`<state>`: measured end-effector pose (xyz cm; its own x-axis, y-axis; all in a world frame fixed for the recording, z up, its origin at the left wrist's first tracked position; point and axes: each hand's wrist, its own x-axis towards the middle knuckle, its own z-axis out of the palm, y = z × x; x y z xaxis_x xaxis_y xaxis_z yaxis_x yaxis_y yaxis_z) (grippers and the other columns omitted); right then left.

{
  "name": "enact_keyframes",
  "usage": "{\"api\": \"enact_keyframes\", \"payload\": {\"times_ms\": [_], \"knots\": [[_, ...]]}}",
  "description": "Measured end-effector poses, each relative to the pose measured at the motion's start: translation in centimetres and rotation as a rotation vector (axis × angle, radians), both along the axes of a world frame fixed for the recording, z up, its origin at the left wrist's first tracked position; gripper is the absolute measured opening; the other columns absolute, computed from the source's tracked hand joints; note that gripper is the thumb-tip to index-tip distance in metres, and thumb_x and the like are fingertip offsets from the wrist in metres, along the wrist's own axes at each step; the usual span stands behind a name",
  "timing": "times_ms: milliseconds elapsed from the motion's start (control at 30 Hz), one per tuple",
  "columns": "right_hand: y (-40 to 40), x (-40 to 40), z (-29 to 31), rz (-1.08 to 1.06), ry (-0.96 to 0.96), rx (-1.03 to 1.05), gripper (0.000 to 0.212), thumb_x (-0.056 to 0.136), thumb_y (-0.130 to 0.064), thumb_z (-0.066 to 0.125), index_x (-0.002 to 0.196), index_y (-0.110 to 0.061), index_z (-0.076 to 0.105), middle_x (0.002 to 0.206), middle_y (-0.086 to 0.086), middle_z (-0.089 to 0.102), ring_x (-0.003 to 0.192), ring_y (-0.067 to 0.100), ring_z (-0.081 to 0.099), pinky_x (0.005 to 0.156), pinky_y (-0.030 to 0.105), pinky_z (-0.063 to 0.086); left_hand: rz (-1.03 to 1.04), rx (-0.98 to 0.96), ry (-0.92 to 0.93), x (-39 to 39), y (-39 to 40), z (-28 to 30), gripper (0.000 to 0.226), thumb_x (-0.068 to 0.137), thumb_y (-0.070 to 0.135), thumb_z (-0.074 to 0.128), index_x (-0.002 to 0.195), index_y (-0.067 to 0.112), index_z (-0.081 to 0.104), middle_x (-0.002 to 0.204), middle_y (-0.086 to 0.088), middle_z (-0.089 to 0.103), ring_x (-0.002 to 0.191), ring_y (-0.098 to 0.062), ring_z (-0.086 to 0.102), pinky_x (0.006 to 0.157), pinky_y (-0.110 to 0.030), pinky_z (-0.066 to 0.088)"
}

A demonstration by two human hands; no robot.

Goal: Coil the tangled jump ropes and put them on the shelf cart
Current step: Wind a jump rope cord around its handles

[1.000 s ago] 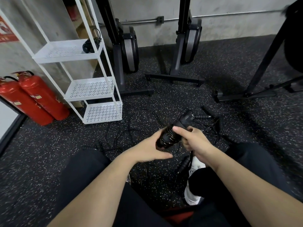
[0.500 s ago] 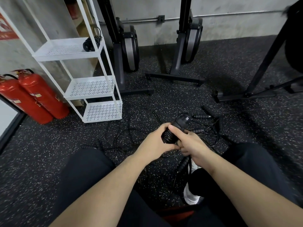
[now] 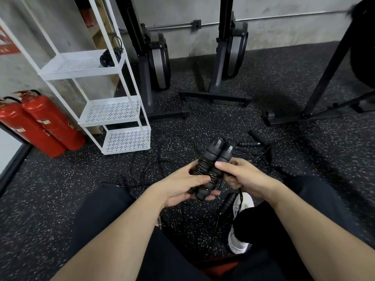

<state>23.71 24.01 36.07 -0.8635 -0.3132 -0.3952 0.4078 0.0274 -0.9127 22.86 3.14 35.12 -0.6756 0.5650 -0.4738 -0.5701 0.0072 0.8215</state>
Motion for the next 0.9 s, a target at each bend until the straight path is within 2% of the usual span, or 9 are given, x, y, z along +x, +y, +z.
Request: {"api": "enact_keyframes", "payload": {"times_ms": [133, 200, 300, 367, 433, 567, 600, 767, 900], "knots": [[0.0, 0.2, -0.4, -0.063, 0.065, 0.047, 0.028, 0.079, -0.041, 0.074, 0.097, -0.020, 0.075, 0.053, -0.006, 0.036, 0.048, 0.008, 0.026, 0.045, 0.020, 0.020, -0.008, -0.076, 0.040, 0.1, 0.1, -0.2, 0.061, 0.088, -0.001, 0.073, 0.139, 0.023, 0.050, 0.125, -0.021, 0.070, 0.110, -0.044, 0.070, 0.097, -0.054, 0.057], [0.0, 0.1, -0.6, -0.094, 0.074, 0.056, 0.033, 0.076, -0.042, 0.077, 0.101, -0.021, 0.078, 0.054, -0.006, 0.039, 0.048, 0.007, 0.029, 0.045, 0.019, 0.022, -0.002, -0.144, 0.112, 0.1, 0.1, -0.5, 0.062, 0.089, -0.003, 0.074, 0.139, 0.024, 0.050, 0.123, -0.022, 0.070, 0.112, -0.043, 0.070, 0.100, -0.057, 0.055], [-0.2, 0.1, -0.8, -0.161, 0.102, 0.106, 0.030, 0.083, -0.038, 0.078, 0.107, -0.018, 0.079, 0.055, -0.008, 0.048, 0.046, 0.003, 0.034, 0.045, 0.013, 0.029, 0.025, -0.275, 0.264, 0.0, 0.1, -1.0, 0.072, 0.083, 0.011, 0.085, 0.138, 0.038, 0.048, 0.121, -0.010, 0.073, 0.114, -0.032, 0.070, 0.105, -0.055, 0.052], [-0.6, 0.1, -1.0, -0.224, 0.100, 0.142, 0.029, 0.085, -0.037, 0.078, 0.104, -0.015, 0.079, 0.061, -0.004, 0.055, 0.046, 0.003, 0.037, 0.045, 0.012, 0.031, 0.070, -0.351, 0.344, -0.2, 0.1, -1.3, 0.090, 0.072, 0.031, 0.091, 0.144, 0.048, 0.040, 0.126, 0.002, 0.069, 0.118, -0.019, 0.067, 0.107, -0.048, 0.051], [-1.1, 0.1, -1.3, -0.293, 0.099, 0.179, 0.032, 0.085, -0.039, 0.079, 0.100, -0.010, 0.078, 0.056, -0.006, 0.053, 0.044, 0.003, 0.037, 0.045, 0.014, 0.031, 0.075, -0.419, 0.406, -0.4, 0.3, -1.3, 0.092, 0.066, 0.046, 0.088, 0.142, 0.057, 0.037, 0.127, 0.009, 0.067, 0.117, -0.012, 0.065, 0.107, -0.041, 0.051], [-1.7, 0.1, -1.7, -0.379, 0.081, 0.212, 0.027, 0.085, -0.041, 0.079, 0.091, -0.014, 0.078, 0.050, -0.010, 0.049, 0.043, 0.004, 0.039, 0.048, 0.019, 0.032, -0.008, -0.541, 0.528, -0.1, 0.7, -0.6, 0.078, 0.091, 0.037, 0.076, 0.150, 0.051, 0.028, 0.126, 0.017, 0.059, 0.107, 0.002, 0.060, 0.088, -0.012, 0.045], [-1.8, 0.2, -1.6, -0.381, 0.077, 0.218, 0.026, 0.085, -0.041, 0.080, 0.088, -0.015, 0.078, 0.050, -0.009, 0.049, 0.043, 0.005, 0.038, 0.048, 0.020, 0.032, -0.025, -0.571, 0.562, 0.1, 0.8, -0.4, 0.077, 0.093, 0.038, 0.074, 0.152, 0.048, 0.026, 0.128, 0.017, 0.057, 0.108, 0.001, 0.058, 0.086, -0.011, 0.042], [-2.5, 0.4, -1.7, -0.408, 0.065, 0.199, 0.020, 0.088, -0.033, 0.078, 0.091, -0.013, 0.078, 0.046, -0.012, 0.054, 0.039, -0.001, 0.044, 0.042, 0.013, 0.033, 0.037, -0.763, 0.624, 1.2, 2.9, -0.6, 0.102, 0.072, 0.049, 0.085, 0.153, 0.042, 0.023, 0.144, 0.009, 0.049, 0.120, -0.018, 0.060, 0.100, -0.042, 0.052], [-3.1, 0.7, -1.7, -0.375, 0.070, 0.205, 0.017, 0.090, -0.033, 0.076, 0.085, -0.017, 0.073, 0.044, -0.015, 0.052, 0.036, -0.002, 0.044, 0.040, 0.011, 0.032, 0.061, -0.822, 0.642, 1.3, 3.6, -1.5, 0.097, 0.077, 0.026, 0.083, 0.154, 0.032, 0.023, 0.139, -0.003, 0.051, 0.115, -0.025, 0.060, 0.094, -0.043, 0.053]]}}
